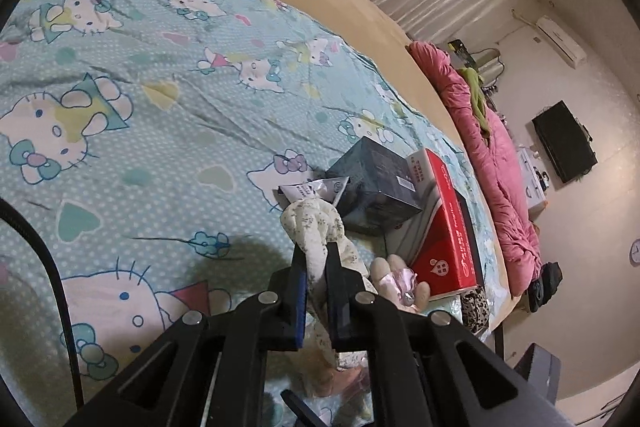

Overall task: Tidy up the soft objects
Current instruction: 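Grasp the white floral scrunchie with left tool while right tool grasps the bagged peach ball, then carry the scrunchie with left tool while right tool carries the bagged ball over the tray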

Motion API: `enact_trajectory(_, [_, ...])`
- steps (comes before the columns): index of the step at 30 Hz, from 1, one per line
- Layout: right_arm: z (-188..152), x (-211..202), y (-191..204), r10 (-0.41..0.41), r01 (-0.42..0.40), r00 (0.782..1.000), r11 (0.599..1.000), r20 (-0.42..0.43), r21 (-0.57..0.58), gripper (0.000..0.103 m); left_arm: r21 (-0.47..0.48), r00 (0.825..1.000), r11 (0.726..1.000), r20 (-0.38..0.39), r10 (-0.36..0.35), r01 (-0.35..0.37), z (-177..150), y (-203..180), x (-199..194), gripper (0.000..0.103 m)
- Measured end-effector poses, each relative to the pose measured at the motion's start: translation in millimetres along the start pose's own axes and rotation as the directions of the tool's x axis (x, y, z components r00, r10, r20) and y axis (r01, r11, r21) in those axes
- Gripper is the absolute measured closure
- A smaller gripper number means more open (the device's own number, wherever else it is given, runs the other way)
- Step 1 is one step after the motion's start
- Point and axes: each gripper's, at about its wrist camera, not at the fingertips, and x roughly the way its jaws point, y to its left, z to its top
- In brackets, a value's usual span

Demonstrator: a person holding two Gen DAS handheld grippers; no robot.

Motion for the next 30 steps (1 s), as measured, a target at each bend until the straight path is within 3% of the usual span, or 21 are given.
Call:
enact_trajectory(2, [0, 4, 2, -0.01, 0.01, 1.0, 1.0, -0.008, -0.012, 0.032, -0.003, 1.0, 1.0, 0.004, -0.003, 0.003, -1, 1, -1, 0.095])
enact_trajectory(4, [-1, 4, 1, -0.002, 0.002, 1.0, 1.0, -0.001, -0.01, 0.046, 0.005, 1.0, 1.0, 0.007, 0.012, -0.012, -3, -1, -3, 0.095])
enact_trajectory(6, [-2, 3, -4, 0.015, -0.015, 1.0, 1.0, 0.002, 0.012, 0.05, 0.012, 1.0, 1.0, 0.015, 0.025, -0.025, -4, -4, -5, 0.095])
enact_trajectory(15, [-2, -26, -38, 0.062, -0.073, 0.994, 0.989, 0.087, 0.128, 0.053, 0.049, 0.996, 0.998, 0.074, 0.043, -0.046, -7, -25, -30, 0.095])
enact_trajectory(30, [-7, -112, -100, -0.022, -0.053, 0.966, 0.959, 0.258, 0.28, 0.053, 0.194, 0.995, 0.98, 0.103, 0.012, -0.031, -19, -106, -59, 0.095])
